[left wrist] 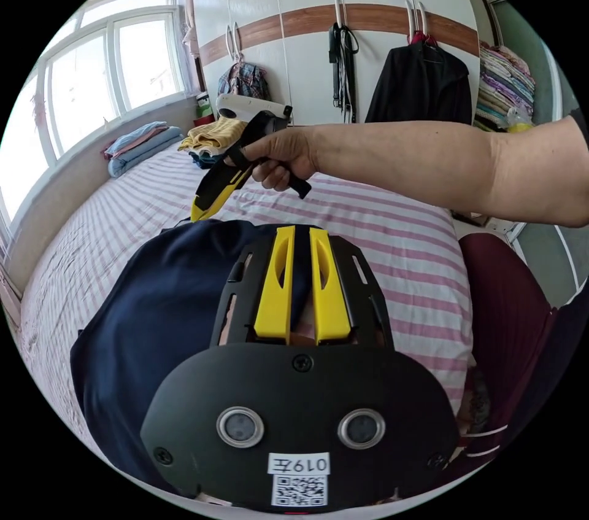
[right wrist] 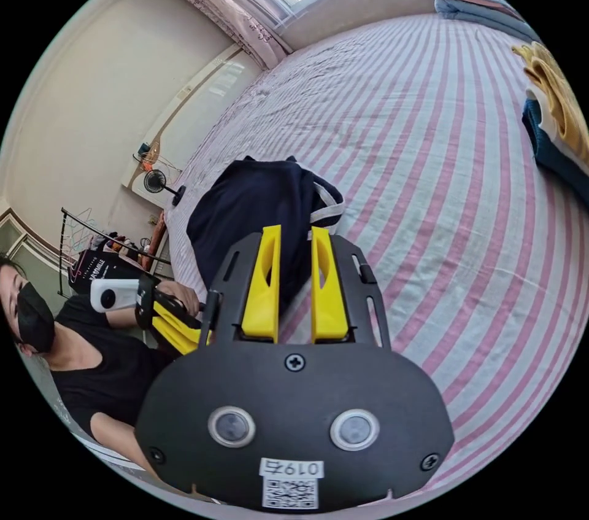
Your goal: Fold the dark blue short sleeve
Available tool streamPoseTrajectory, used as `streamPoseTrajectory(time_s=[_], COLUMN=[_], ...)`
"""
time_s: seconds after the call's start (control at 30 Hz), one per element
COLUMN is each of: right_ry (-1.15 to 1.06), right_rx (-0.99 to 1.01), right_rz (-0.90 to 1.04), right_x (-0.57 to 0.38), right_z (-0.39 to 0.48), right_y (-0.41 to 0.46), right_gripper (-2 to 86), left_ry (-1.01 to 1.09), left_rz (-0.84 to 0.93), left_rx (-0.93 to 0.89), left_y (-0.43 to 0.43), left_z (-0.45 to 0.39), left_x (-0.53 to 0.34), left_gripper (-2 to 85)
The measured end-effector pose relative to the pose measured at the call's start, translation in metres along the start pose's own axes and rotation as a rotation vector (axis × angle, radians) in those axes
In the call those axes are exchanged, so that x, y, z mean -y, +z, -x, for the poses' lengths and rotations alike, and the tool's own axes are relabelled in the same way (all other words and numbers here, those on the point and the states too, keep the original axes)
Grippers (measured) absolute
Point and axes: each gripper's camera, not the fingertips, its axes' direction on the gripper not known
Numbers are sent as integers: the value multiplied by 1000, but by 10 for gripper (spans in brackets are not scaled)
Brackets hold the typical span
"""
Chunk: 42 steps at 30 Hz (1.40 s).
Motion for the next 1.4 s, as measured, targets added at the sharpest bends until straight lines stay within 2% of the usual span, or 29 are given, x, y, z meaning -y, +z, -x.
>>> streamPoseTrajectory(time_s=[0.37, 0.57, 0.7, 0.77, 0.9, 1.0, 1.1, 1.17, 1.27, 1.4], right_ry=[17, 6, -27, -48, -72, -80, -260, -377, -567, -788], right_rx=[-59, -79, -73, -99, -266, -386, -349, -289, -241, -234], right_rz=[-14, 22, 23, 13, -43, -130, -196, -158, -101, 9], right_x=[27, 44, 58, 63, 74, 82, 101, 125, 174, 253], right_z=[10, 27, 57, 77, 128, 168, 238, 286, 371, 476], right_y=[-5, 11, 14, 12, 4, 4, 21, 45, 95, 181], right_gripper=[0, 0, 12, 24, 50, 42, 15, 18, 47, 53], left_ry=[32, -9, -37, -74, -168, -274, -427, -530, -601, -648], left_rz=[244, 279, 256, 190, 58, -40, -38, 16, 83, 101], left_rx=[-86, -144, -154, -159, -156, -83, 135, 329, 424, 433], left_y=[36, 33, 20, -2, -54, -111, -170, -211, -251, -281], left_z=[-33, -32, -29, -26, -16, -5, 7, 20, 42, 64], left_x=[5, -5, -14, -23, -49, -90, -149, -200, -249, -292], left_gripper=[12, 14, 13, 11, 9, 8, 7, 7, 7, 8])
